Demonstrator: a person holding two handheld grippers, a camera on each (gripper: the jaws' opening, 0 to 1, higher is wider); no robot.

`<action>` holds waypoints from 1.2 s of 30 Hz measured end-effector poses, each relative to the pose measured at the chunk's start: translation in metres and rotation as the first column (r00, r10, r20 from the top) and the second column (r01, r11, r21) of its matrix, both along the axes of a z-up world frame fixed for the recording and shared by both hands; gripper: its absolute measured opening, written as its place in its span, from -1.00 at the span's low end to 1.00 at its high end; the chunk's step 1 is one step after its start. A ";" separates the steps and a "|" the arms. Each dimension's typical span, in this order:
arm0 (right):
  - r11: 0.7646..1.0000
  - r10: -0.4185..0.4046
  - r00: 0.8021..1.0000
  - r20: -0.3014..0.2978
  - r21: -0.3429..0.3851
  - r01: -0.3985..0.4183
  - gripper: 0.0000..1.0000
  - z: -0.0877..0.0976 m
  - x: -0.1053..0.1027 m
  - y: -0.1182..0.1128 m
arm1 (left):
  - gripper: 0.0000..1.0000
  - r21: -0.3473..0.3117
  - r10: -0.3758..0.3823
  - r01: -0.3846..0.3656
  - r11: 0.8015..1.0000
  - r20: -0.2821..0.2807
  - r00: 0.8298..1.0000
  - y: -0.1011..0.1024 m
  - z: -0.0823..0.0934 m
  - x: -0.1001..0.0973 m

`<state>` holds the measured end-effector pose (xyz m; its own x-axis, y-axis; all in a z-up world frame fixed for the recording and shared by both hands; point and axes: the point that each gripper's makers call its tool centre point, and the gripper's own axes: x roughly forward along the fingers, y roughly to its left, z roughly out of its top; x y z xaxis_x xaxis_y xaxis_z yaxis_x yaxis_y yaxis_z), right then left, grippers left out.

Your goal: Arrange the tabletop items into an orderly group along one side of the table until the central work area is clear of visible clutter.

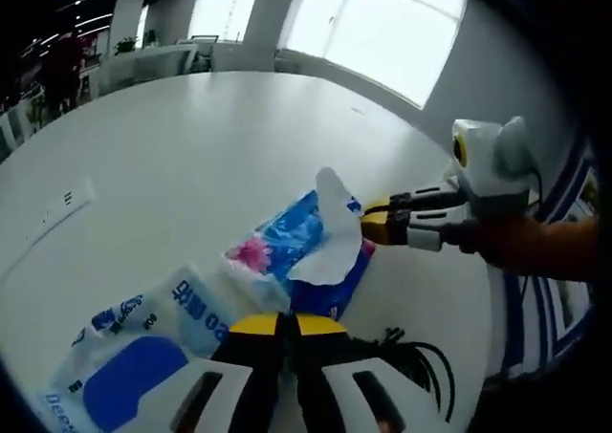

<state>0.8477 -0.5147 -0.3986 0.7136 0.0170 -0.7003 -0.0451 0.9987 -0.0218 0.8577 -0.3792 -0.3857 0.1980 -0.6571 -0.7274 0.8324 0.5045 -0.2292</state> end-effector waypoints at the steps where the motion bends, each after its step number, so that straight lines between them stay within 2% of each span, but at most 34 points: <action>1: 1.000 0.000 1.000 0.001 -0.001 0.000 -0.98 0.000 0.001 0.000 | -0.97 0.005 -0.004 0.004 1.000 0.010 1.000 0.000 -0.001 0.002; 6: 1.000 0.005 1.000 0.001 -0.007 -0.005 -0.97 0.001 0.005 -0.002 | -0.97 0.011 0.013 -0.014 1.000 0.013 1.000 -0.002 -0.001 0.007; 10: 1.000 -0.001 1.000 -0.006 -0.010 0.001 -0.93 0.000 0.004 -0.004 | -0.94 0.019 0.017 -0.017 1.000 -0.008 1.000 -0.002 -0.001 0.006; 12: 1.000 -0.019 1.000 -0.007 0.008 0.019 -0.92 0.000 0.003 -0.003 | -0.91 0.023 0.021 -0.021 1.000 -0.001 1.000 -0.002 -0.001 0.007; 15: 1.000 -0.028 1.000 -0.009 0.006 0.028 -0.83 0.000 0.002 -0.005 | -0.86 0.020 0.027 -0.027 0.999 0.002 1.000 -0.001 0.000 0.005; 18: 0.999 -0.040 0.999 -0.005 0.020 0.040 -0.78 0.002 -0.002 -0.005 | -0.79 0.006 0.036 -0.036 0.999 -0.004 0.999 0.000 0.002 0.003; 19: 0.998 -0.053 0.998 0.016 0.044 0.053 -0.75 0.005 -0.004 -0.002 | -0.77 0.002 0.034 -0.034 0.999 -0.002 0.999 0.002 0.005 0.001; 22: 0.998 -0.055 0.998 0.025 0.027 0.055 -0.67 0.012 -0.014 0.001 | -0.66 -0.024 0.030 -0.030 0.999 0.007 1.000 0.004 0.012 -0.002; 24: 0.997 -0.062 0.997 0.038 0.040 0.060 -0.66 0.013 -0.015 0.002 | -0.58 -0.043 0.023 -0.023 0.999 0.006 1.000 0.006 0.017 -0.006; 28: 0.997 -0.061 0.997 0.057 0.043 0.059 -0.59 0.026 -0.028 0.012 | -0.52 -0.090 0.027 -0.024 0.996 0.040 0.999 0.014 0.032 -0.011; 32: 0.998 -0.035 0.997 0.074 0.055 0.031 -0.46 0.035 -0.036 0.028 | -0.45 -0.125 0.053 -0.043 0.991 0.072 0.996 0.038 0.047 -0.019; 36: 0.997 -0.006 0.995 0.096 0.074 -0.001 -0.33 0.038 -0.040 0.044 | -0.35 -0.141 0.088 -0.076 0.987 0.080 0.993 0.068 0.053 -0.025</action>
